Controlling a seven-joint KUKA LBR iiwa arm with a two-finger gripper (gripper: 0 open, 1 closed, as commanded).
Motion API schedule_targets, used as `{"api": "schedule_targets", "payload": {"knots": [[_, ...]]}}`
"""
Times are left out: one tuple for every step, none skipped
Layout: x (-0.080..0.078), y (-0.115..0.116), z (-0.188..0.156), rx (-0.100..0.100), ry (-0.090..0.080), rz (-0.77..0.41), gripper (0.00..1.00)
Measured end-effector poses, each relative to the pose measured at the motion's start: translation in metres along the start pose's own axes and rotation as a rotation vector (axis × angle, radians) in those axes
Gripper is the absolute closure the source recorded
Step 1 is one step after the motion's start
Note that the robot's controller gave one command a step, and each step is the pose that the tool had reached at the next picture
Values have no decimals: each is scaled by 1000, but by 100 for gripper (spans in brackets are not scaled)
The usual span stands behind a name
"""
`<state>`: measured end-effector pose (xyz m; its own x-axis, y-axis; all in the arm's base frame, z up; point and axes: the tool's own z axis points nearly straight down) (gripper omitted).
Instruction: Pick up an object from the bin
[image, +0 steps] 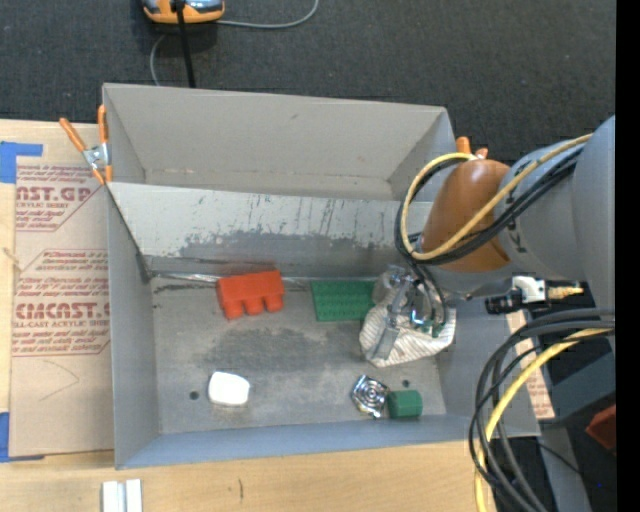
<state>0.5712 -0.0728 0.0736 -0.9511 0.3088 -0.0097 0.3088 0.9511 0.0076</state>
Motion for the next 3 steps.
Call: {"api": "schedule_targets", "payload": {"knots": [[-3, -31, -16, 4, 5, 28, 0], [-6, -42, -24, 4, -1, 100, 0], [3, -9, -16, 7, -1, 364, 0]]}}
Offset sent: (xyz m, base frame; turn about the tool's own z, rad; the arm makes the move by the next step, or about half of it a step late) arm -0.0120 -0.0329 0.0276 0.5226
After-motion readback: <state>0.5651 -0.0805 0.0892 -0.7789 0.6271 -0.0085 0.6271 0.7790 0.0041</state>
